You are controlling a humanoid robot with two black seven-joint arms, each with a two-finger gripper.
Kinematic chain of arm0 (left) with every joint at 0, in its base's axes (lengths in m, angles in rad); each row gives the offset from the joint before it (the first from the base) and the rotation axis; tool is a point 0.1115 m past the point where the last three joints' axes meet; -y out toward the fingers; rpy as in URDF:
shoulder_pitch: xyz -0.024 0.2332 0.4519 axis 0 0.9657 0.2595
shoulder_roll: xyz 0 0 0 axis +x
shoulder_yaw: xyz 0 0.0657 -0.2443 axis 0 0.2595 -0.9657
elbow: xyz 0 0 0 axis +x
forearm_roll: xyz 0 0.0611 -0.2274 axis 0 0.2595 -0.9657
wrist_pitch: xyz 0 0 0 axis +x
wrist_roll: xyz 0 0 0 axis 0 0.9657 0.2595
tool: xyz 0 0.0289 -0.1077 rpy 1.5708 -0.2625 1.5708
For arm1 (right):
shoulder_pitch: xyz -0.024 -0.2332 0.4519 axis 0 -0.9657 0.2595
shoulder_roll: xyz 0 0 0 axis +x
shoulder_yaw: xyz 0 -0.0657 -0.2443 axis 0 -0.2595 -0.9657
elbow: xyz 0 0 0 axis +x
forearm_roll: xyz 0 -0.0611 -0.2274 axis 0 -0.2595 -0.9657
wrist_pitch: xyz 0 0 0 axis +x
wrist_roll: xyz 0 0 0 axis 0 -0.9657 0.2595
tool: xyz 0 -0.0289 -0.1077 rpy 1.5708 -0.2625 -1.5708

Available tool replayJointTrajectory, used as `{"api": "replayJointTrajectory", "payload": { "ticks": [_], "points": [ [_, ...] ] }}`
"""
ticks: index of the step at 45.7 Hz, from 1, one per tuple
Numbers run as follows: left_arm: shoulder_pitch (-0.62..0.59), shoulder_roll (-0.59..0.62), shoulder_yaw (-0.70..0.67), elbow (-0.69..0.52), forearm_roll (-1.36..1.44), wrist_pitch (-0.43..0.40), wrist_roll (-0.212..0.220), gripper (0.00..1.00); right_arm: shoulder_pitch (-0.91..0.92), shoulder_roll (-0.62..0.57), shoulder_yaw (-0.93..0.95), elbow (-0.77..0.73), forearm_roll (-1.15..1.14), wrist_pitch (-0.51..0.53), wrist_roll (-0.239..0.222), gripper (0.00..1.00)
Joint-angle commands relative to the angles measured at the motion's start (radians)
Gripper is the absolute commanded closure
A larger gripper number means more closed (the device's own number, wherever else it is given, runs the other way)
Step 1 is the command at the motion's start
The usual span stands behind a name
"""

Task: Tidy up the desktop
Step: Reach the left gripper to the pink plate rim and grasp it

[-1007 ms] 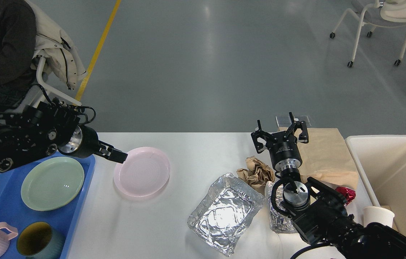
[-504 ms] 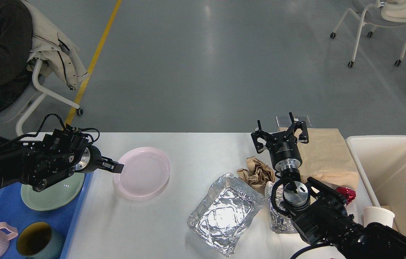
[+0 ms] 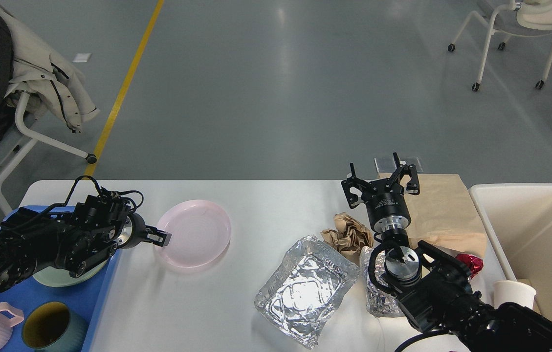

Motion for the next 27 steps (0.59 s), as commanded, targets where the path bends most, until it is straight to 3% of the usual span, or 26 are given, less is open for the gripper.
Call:
{"api": "replayJointTrajectory", "payload": {
  "ticks": [1, 7, 11, 23, 27],
  "points": [
    [0.003, -0.022, 0.001, 0.012, 0.001, -0.004, 0.003, 0.38, 0.000, 0.000, 0.000, 0.000, 0.000, 0.000, 0.000, 0.00],
    [0.015, -0.043, 0.001, 0.026, 0.001, -0.002, 0.008, 0.47, 0.000, 0.000, 0.000, 0.000, 0.000, 0.000, 0.000, 0.00],
    [0.021, -0.053, 0.003, 0.046, 0.008, -0.004, 0.008, 0.64, 0.000, 0.000, 0.000, 0.000, 0.000, 0.000, 0.000, 0.00],
    [0.021, -0.066, 0.053, 0.057, 0.007, -0.005, 0.005, 0.79, 0.000, 0.000, 0.000, 0.000, 0.000, 0.000, 0.000, 0.00],
    [0.021, -0.066, 0.053, 0.057, 0.004, -0.007, 0.003, 0.89, 0.000, 0.000, 0.000, 0.000, 0.000, 0.000, 0.000, 0.00]
  ]
}}
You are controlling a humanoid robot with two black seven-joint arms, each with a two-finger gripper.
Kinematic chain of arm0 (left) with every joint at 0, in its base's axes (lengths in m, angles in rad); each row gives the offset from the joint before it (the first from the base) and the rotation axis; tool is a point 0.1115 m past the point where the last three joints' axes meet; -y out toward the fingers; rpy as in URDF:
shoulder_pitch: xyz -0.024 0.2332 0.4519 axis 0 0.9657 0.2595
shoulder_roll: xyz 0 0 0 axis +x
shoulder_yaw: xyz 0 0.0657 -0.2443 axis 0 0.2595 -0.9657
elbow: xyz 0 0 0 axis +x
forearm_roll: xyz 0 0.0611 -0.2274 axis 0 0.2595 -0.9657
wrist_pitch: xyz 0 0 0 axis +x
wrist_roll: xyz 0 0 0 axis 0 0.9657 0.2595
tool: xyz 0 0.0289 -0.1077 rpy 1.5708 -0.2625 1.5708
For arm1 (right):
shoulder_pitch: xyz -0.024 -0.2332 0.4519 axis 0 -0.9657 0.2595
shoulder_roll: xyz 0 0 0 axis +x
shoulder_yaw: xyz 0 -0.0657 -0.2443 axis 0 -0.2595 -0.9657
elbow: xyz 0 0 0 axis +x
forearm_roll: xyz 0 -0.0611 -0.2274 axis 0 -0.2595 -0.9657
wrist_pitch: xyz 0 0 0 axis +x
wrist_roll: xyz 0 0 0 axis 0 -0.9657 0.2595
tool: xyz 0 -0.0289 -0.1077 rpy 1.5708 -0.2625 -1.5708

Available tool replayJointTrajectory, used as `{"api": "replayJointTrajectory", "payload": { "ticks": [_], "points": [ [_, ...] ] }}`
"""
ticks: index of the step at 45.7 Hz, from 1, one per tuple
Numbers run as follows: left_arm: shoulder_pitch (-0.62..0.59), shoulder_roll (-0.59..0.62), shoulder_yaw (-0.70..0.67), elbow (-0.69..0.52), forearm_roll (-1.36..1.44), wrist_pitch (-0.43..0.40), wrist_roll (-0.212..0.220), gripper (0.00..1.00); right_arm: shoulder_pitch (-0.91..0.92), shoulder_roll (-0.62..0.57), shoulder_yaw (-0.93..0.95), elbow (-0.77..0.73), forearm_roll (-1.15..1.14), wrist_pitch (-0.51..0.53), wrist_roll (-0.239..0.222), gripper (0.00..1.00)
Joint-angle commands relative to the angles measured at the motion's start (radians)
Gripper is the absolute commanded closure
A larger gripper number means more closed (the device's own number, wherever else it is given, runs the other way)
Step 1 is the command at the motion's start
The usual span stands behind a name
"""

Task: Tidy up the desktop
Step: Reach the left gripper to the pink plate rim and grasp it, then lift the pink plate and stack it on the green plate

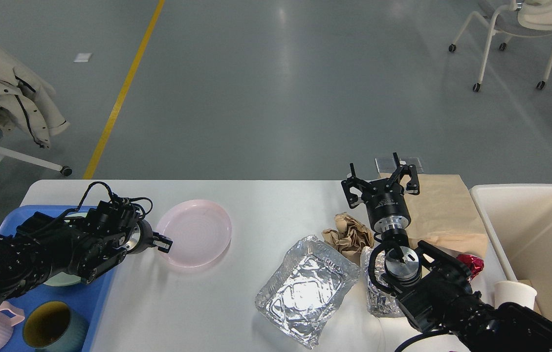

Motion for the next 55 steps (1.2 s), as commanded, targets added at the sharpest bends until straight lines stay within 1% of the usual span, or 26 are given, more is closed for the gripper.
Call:
{"api": "replayJointTrajectory", "payload": {
  "ticks": [1, 3, 4, 11, 17, 22, 29, 33, 36, 39, 42, 43, 44, 46, 48, 50, 53, 55],
  "points": [
    [0.000, 0.001, 0.002, 0.001, -0.004, -0.001, -0.002, 0.92, 0.000, 0.000, 0.000, 0.000, 0.000, 0.000, 0.000, 0.00],
    [0.000, -0.001, 0.000, 0.001, -0.004, -0.001, -0.002, 0.99, 0.000, 0.000, 0.000, 0.000, 0.000, 0.000, 0.000, 0.00],
    [0.001, -0.001, 0.002, 0.001, -0.004, -0.001, -0.002, 1.00, 0.000, 0.000, 0.000, 0.000, 0.000, 0.000, 0.000, 0.00],
    [-0.005, -0.001, -0.001, -0.002, -0.011, -0.002, -0.014, 1.00, 0.000, 0.000, 0.000, 0.000, 0.000, 0.000, 0.000, 0.00],
    [-0.028, 0.024, -0.007, -0.034, -0.014, -0.013, -0.031, 0.99, 0.000, 0.000, -0.002, 0.000, 0.000, 0.000, 0.000, 0.00],
    [-0.084, 0.088, -0.013, -0.136, -0.016, -0.054, -0.035, 0.98, 0.000, 0.000, 0.000, 0.000, 0.000, 0.000, 0.000, 0.00],
    [-0.182, 0.208, -0.040, -0.340, -0.019, -0.071, -0.011, 0.98, 0.000, 0.000, 0.000, 0.000, 0.000, 0.000, 0.000, 0.00],
    [-0.268, 0.315, -0.041, -0.468, -0.033, -0.084, 0.003, 0.98, 0.000, 0.000, 0.000, 0.000, 0.000, 0.000, 0.000, 0.00],
    [-0.365, 0.413, -0.058, -0.559, -0.054, -0.142, 0.003, 0.98, 0.000, 0.000, 0.000, 0.000, 0.000, 0.000, 0.000, 0.00],
    [-0.490, 0.519, -0.099, -0.646, -0.091, -0.237, -0.005, 0.98, 0.000, 0.000, 0.000, 0.000, -0.003, 0.000, 0.000, 0.00],
    [-0.606, 0.637, -0.153, -0.697, -0.114, -0.366, -0.009, 0.98, 0.000, 0.000, 0.000, 0.000, 0.000, 0.000, 0.000, 0.00],
    [-0.644, 0.675, -0.177, -0.700, -0.116, -0.421, -0.012, 0.99, 0.000, 0.000, 0.000, 0.000, 0.000, 0.000, 0.000, 0.00],
    [-0.699, 0.724, -0.220, -0.699, -0.120, -0.500, -0.017, 0.99, 0.000, 0.000, 0.000, 0.000, 0.000, 0.000, 0.000, 0.00],
    [-0.750, 0.774, -0.271, -0.694, -0.119, -0.588, -0.028, 0.99, 0.000, 0.000, 0.000, 0.000, 0.000, 0.000, 0.000, 0.00],
    [-0.767, 0.812, -0.306, -0.696, -0.109, -0.654, -0.034, 0.99, 0.000, 0.000, 0.000, 0.000, 0.000, 0.000, 0.000, 0.00],
    [-0.766, 0.854, -0.316, -0.702, -0.105, -0.682, -0.034, 0.99, 0.000, 0.000, 0.000, 0.000, 0.000, 0.000, 0.000, 0.00],
    [-0.758, 0.912, -0.313, -0.705, -0.080, -0.679, -0.035, 1.00, 0.000, 0.000, 0.000, 0.000, 0.000, 0.000, 0.000, 0.00],
    [-0.729, 0.941, -0.317, -0.702, -0.051, -0.673, -0.040, 1.00, 0.000, 0.000, -0.002, 0.000, 0.000, 0.000, 0.000, 0.00]
  ]
}}
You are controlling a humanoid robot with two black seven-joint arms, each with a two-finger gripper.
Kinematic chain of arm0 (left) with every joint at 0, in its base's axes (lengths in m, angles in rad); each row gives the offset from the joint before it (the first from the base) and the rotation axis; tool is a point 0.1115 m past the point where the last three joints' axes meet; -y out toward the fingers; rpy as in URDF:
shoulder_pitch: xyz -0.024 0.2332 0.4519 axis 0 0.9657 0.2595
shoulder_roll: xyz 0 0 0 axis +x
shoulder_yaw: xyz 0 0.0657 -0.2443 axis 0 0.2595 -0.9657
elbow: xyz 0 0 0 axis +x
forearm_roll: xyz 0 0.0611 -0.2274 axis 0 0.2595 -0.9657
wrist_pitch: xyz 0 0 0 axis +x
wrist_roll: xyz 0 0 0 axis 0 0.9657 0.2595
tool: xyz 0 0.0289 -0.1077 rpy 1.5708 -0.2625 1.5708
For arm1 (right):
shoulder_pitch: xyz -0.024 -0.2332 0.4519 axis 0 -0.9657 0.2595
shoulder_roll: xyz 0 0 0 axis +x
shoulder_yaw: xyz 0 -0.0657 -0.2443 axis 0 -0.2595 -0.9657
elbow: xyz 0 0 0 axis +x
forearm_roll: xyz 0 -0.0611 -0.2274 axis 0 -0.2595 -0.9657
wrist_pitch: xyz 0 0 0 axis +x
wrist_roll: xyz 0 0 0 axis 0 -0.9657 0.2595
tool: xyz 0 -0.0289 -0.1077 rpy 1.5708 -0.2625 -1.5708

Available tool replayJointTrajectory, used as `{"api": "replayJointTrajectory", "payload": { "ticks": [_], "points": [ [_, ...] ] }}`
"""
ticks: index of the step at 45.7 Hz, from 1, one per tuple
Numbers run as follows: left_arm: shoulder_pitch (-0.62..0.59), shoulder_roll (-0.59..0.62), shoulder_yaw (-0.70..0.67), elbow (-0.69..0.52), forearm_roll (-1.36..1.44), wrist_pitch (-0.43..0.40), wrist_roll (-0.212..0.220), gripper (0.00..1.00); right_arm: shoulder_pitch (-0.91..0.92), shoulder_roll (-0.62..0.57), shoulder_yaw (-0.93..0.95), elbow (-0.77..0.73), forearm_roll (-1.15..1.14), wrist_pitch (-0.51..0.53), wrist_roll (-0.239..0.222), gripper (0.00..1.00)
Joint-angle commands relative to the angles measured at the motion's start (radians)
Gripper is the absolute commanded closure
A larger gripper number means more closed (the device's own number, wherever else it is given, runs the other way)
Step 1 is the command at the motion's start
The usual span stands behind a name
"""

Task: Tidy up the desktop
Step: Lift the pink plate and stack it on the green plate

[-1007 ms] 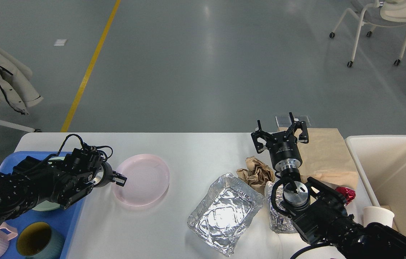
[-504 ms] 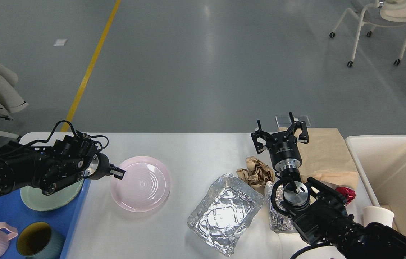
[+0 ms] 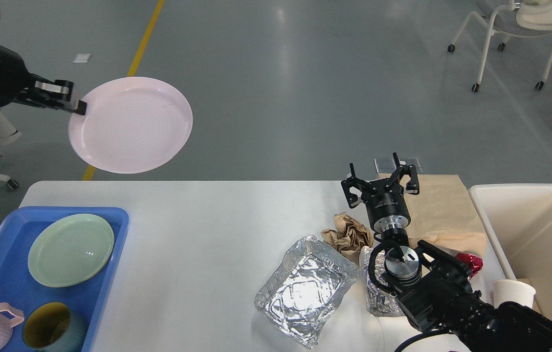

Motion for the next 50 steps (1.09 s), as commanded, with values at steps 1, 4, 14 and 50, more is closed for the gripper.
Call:
{"api": "replayJointTrajectory", "payload": {
  "ticks": [1, 4, 14, 50],
  "points": [
    [0.049, 0.097, -0.019, 0.003, 0.061, -0.008, -0.009, 1.00, 0.000, 0.000, -0.001, 0.000, 0.000, 0.000, 0.000, 0.00],
    [0.124, 0.110, -0.019, 0.018, 0.104, 0.041, -0.042, 1.00, 0.000, 0.000, -0.001, 0.000, 0.000, 0.000, 0.000, 0.00],
    [0.500, 0.041, -0.010, 0.409, 0.376, 0.436, -0.307, 1.00, 0.000, 0.000, -0.001, 0.000, 0.000, 0.000, 0.000, 0.00],
    [0.954, -0.357, 0.009, 0.911, 0.180, 0.737, -0.381, 0.78, 0.000, 0.000, -0.001, 0.000, 0.000, 0.000, 0.000, 0.00]
  ]
}}
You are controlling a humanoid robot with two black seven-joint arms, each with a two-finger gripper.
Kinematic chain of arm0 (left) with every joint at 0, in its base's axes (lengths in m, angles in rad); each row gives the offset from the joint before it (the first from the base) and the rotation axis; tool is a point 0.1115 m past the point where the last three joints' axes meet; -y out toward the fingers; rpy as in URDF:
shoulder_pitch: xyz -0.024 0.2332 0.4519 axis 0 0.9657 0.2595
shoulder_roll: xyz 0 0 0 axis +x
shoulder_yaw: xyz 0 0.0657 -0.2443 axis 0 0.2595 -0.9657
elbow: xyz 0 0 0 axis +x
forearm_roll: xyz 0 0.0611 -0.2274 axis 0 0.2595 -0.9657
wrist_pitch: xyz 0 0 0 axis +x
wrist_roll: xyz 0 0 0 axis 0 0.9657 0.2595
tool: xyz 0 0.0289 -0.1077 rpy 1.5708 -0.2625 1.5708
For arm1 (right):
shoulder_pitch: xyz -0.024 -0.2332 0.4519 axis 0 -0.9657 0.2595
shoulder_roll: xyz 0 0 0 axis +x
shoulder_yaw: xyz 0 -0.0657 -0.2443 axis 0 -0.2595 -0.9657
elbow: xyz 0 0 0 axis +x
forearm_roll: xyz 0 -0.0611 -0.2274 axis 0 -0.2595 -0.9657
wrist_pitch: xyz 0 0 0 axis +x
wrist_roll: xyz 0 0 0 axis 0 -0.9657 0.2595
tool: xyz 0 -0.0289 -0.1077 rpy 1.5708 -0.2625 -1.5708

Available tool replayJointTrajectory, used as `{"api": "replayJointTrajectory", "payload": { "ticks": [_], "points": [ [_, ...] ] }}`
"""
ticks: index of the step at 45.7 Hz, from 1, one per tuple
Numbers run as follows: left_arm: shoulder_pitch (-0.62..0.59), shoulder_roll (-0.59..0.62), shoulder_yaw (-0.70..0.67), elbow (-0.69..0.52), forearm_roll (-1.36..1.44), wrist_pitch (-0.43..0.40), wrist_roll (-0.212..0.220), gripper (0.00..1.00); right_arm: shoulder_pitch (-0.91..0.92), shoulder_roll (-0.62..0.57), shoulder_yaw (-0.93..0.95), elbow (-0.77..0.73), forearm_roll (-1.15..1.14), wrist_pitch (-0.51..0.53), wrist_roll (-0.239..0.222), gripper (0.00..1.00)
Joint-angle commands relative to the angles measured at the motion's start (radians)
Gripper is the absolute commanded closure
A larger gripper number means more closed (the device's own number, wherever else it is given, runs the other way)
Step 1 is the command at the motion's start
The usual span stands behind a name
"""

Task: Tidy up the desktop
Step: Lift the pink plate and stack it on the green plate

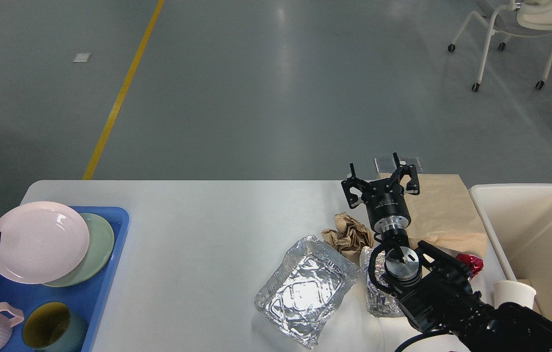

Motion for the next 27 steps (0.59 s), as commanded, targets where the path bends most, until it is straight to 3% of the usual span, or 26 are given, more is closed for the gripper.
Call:
{"api": "replayJointTrajectory", "payload": {
  "ticks": [1, 12, 15, 19, 27],
  "points": [
    [0.026, -0.022, 0.005, 0.001, -0.057, 0.015, 0.022, 0.76, 0.000, 0.000, 0.000, 0.001, 0.000, 0.000, 0.000, 0.00],
    [0.026, -0.038, 0.005, 0.001, -0.060, 0.015, 0.019, 0.59, 0.000, 0.000, 0.000, 0.001, 0.000, 0.000, 0.000, 0.00],
    [0.024, -0.040, 0.003, -0.001, -0.060, 0.015, 0.014, 0.43, 0.000, 0.000, 0.000, 0.001, 0.000, 0.000, 0.000, 0.00],
    [0.013, -0.038, 0.002, -0.002, -0.061, 0.012, -0.001, 0.34, 0.000, 0.000, 0.000, 0.001, 0.000, 0.000, 0.000, 0.00],
    [-0.048, 0.010, 0.003, -0.002, -0.133, -0.034, -0.138, 0.21, 0.000, 0.000, 0.002, 0.001, 0.000, 0.000, 0.000, 0.00]
  ]
}}
